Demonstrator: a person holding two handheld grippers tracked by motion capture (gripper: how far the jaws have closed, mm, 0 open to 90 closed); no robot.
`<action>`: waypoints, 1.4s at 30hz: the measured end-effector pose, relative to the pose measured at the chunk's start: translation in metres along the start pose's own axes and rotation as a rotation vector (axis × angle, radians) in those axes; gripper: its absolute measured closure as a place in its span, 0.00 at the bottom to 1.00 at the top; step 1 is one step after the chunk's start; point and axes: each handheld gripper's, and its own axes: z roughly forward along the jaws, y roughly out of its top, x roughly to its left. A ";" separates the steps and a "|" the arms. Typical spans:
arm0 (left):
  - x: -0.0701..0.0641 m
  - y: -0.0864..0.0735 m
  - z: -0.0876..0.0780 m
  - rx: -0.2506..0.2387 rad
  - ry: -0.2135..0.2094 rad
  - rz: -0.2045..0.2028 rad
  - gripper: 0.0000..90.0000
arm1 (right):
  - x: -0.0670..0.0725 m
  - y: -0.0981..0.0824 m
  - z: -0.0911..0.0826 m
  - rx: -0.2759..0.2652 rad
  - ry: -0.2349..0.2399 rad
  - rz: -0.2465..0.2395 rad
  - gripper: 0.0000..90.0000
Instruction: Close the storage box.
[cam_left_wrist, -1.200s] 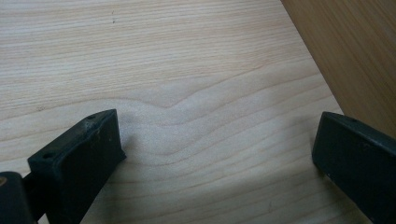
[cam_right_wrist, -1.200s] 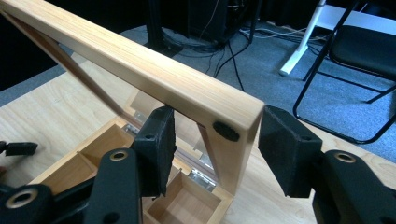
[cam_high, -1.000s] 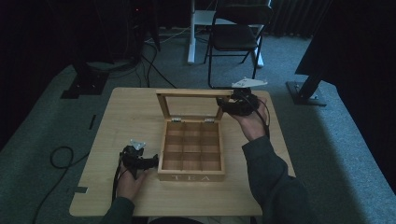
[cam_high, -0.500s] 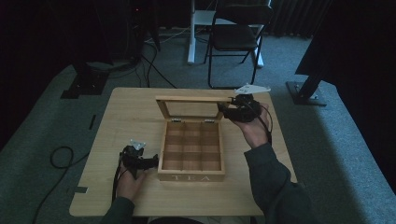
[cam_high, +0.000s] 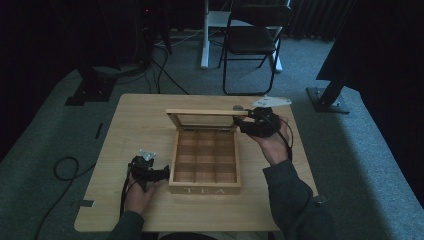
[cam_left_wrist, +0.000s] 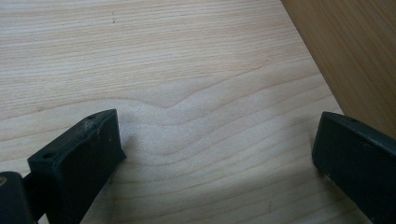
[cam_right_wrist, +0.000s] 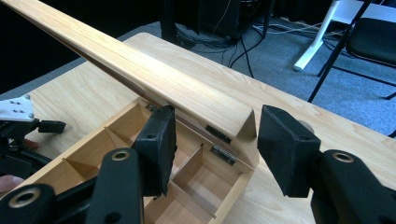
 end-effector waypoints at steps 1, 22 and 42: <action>0.000 0.000 0.000 0.000 0.000 0.000 0.02 | 0.000 -0.001 0.000 -0.001 0.002 0.003 0.52; 0.000 0.000 0.000 -0.001 0.000 0.001 0.02 | 0.009 -0.013 -0.005 -0.006 -0.005 -0.008 0.51; 0.000 0.000 0.000 -0.001 0.001 0.002 0.02 | 0.015 -0.023 -0.009 -0.007 -0.007 -0.002 0.51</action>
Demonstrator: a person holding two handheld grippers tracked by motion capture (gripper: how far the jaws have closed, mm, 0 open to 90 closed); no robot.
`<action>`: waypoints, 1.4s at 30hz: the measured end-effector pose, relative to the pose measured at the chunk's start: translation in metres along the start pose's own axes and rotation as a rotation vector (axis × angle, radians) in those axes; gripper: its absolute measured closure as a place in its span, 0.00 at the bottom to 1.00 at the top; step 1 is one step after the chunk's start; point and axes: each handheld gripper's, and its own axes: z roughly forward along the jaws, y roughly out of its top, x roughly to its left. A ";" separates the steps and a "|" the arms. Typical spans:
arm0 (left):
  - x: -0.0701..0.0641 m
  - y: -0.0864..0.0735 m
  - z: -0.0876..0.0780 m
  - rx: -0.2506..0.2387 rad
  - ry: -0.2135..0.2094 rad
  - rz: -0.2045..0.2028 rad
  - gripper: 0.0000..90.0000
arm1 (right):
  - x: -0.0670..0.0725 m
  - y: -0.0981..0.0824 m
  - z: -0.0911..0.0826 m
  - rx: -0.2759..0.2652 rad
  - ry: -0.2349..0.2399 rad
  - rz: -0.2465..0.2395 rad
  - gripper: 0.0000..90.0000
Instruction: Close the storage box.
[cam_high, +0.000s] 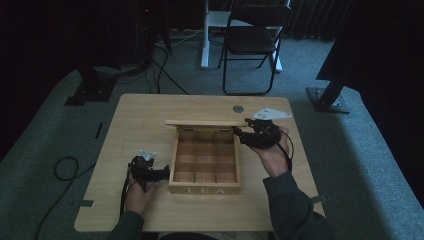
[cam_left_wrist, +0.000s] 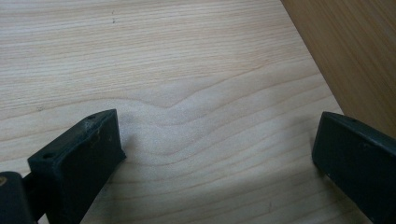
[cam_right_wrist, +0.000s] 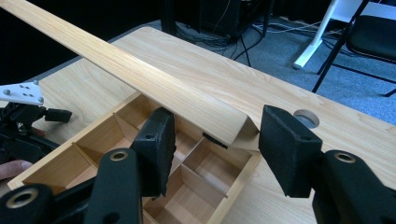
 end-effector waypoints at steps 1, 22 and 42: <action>0.000 0.000 0.000 0.000 0.000 0.000 0.02 | 0.000 -0.001 0.000 -0.001 0.001 -0.001 0.51; 0.000 0.000 0.000 -0.003 0.001 0.000 0.02 | 0.007 -0.021 -0.005 0.006 0.022 0.007 0.49; 0.000 0.000 0.000 -0.005 0.000 -0.005 0.02 | 0.014 -0.042 -0.008 0.007 0.036 0.022 0.48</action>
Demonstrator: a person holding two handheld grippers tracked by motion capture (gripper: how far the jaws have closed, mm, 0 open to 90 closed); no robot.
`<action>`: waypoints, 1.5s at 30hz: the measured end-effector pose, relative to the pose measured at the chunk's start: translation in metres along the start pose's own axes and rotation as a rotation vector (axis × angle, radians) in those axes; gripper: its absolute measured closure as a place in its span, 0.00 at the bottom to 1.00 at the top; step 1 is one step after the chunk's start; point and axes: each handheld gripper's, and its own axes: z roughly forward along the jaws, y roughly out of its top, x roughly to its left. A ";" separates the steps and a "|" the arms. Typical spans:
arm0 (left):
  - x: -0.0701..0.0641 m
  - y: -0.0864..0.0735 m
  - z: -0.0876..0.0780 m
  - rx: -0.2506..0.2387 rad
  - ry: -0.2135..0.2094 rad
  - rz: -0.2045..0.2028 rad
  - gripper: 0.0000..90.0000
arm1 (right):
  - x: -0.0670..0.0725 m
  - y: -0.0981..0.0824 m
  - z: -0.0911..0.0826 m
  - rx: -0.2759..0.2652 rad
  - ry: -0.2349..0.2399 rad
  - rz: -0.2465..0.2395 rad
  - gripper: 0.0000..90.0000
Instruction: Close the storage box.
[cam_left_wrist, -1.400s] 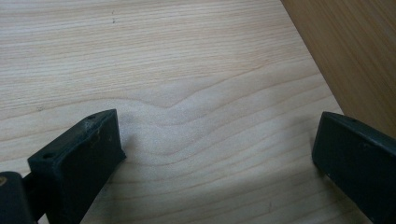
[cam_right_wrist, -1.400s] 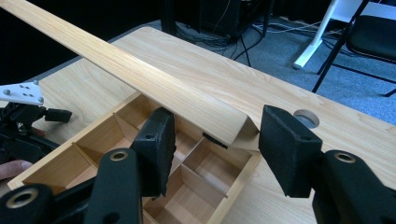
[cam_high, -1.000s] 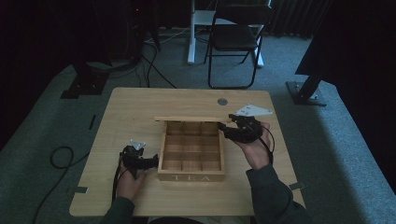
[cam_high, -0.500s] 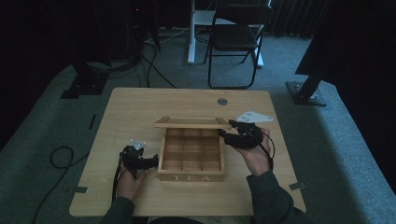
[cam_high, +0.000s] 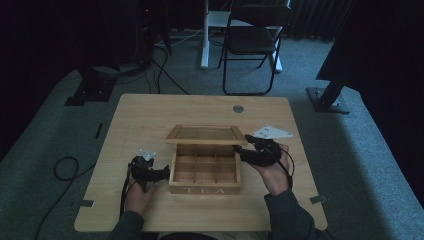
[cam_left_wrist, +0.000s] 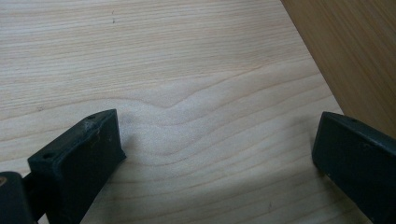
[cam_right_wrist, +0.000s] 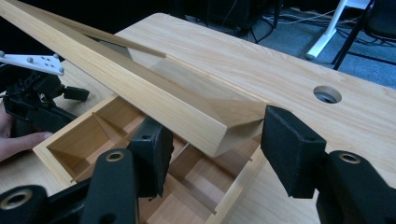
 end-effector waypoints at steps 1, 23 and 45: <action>0.000 0.000 0.000 0.000 0.000 0.001 0.02 | 0.000 -0.001 0.000 0.001 0.001 0.003 0.48; 0.000 0.000 0.000 0.004 -0.001 0.000 0.02 | 0.006 -0.025 0.000 0.003 0.013 0.028 0.49; 0.000 0.000 0.000 0.003 0.000 0.001 0.02 | 0.013 -0.042 -0.001 0.010 0.008 0.013 0.49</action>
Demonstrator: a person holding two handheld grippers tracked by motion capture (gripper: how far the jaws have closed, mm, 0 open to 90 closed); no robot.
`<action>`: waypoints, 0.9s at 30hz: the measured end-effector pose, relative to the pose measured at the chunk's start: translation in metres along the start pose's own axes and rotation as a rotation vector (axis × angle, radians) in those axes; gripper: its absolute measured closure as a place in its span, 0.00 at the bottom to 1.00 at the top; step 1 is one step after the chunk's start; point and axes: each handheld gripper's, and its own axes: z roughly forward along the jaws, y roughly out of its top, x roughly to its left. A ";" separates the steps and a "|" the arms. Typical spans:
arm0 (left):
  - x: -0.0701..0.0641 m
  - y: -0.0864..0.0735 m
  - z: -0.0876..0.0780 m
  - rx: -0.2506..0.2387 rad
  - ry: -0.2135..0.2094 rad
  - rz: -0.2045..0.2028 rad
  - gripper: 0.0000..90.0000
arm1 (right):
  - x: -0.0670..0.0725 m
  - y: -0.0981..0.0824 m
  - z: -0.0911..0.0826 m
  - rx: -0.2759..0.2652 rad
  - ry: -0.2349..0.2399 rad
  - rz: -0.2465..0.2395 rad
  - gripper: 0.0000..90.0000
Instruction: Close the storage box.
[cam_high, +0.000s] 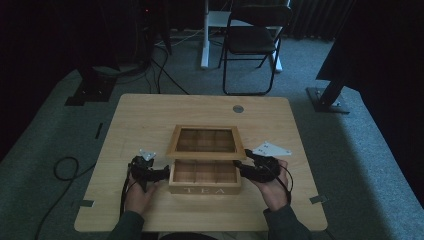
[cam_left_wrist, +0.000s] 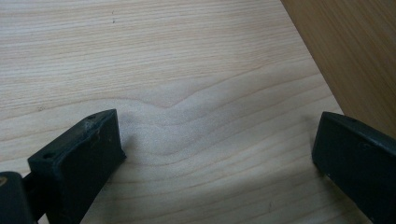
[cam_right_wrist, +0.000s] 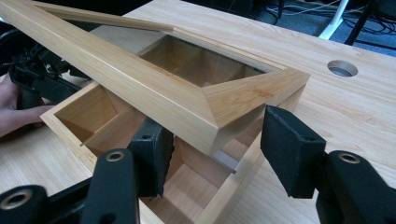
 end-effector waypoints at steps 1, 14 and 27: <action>0.000 0.000 0.000 0.001 0.000 0.000 0.02 | 0.000 -0.001 0.000 0.001 0.001 0.001 0.49; 0.000 0.000 0.000 -0.001 0.001 0.000 0.02 | 0.003 -0.011 0.002 0.008 0.003 -0.005 0.48; 0.000 0.000 0.000 0.002 0.000 0.002 0.02 | 0.005 -0.022 0.004 0.025 0.009 -0.001 0.49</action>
